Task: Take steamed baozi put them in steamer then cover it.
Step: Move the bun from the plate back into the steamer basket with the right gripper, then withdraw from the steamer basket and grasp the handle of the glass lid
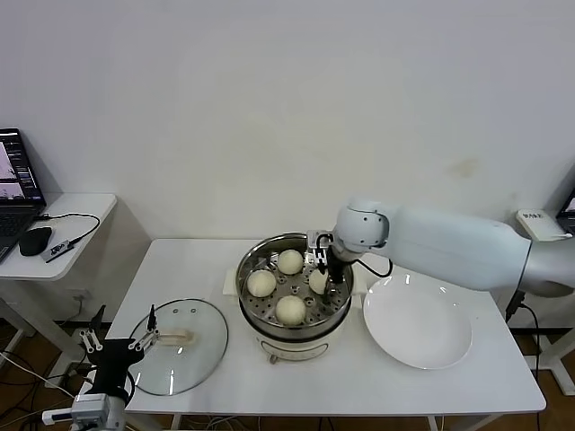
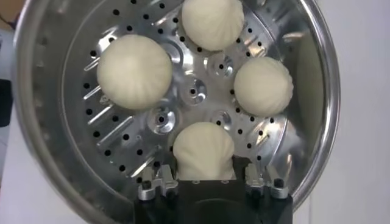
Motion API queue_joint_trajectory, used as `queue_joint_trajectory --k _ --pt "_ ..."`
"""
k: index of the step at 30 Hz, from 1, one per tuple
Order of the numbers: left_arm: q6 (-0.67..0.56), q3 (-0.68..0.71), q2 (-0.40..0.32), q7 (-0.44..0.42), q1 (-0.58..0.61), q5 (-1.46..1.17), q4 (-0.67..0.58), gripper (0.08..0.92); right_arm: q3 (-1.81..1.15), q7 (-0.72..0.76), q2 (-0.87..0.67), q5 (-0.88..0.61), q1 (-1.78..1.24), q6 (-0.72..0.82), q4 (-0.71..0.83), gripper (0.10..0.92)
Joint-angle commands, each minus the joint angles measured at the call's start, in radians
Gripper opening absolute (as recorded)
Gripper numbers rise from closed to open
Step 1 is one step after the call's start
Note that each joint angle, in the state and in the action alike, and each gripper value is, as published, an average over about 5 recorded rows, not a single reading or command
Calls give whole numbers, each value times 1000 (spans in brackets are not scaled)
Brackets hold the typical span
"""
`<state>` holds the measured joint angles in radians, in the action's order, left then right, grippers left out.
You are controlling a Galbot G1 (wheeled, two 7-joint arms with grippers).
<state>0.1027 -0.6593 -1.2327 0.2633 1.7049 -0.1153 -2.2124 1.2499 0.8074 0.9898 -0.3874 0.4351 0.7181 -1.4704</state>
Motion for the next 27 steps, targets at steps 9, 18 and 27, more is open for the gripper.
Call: queue_joint_trajectory --k 9,18,27 --pt "0 -1 1 -1 0 -1 -3 823 -142 -43 -89 -77 8 8 -87 799" --pt "-14 15 0 -2 -5 -1 5 823 -328 -430 -275 -235 -141 -50 -267 823" --pt "-49 37 -3 -12 -15 8 31 823 -910 -878 -438 -253 -841 -405 -407 823"
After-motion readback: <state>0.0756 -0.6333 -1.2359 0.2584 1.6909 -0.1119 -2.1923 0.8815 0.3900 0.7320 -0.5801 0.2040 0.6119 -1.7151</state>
